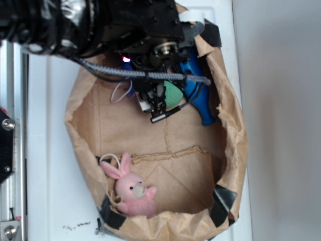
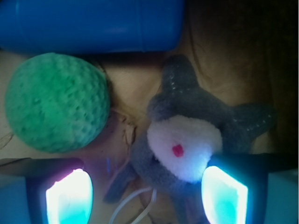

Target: Grab the gray animal.

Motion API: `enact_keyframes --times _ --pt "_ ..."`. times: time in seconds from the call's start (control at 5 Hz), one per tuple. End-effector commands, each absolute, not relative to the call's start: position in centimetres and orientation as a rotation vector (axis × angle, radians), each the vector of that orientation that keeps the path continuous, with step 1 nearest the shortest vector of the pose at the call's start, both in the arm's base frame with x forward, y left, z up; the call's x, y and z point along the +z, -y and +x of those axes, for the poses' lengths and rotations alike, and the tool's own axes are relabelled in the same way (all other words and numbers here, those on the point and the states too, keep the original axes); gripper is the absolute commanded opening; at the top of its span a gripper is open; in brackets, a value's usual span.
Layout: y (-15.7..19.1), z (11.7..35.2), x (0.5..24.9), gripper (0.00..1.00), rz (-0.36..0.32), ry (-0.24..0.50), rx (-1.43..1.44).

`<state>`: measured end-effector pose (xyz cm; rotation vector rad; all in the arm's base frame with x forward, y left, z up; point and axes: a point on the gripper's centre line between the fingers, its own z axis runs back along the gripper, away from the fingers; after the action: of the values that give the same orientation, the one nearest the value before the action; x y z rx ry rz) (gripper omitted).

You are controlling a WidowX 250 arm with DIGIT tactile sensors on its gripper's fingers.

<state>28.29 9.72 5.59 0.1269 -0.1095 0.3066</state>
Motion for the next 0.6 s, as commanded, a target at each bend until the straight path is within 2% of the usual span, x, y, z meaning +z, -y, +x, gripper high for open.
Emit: enact_keyframes --times 0.0,0.4 --pt "-9.8 29.04 6.97 0.0 0.16 0.159 0.289" --pt "-9.64 28.71 7.77 0.0 0.149 0.186 0.273"
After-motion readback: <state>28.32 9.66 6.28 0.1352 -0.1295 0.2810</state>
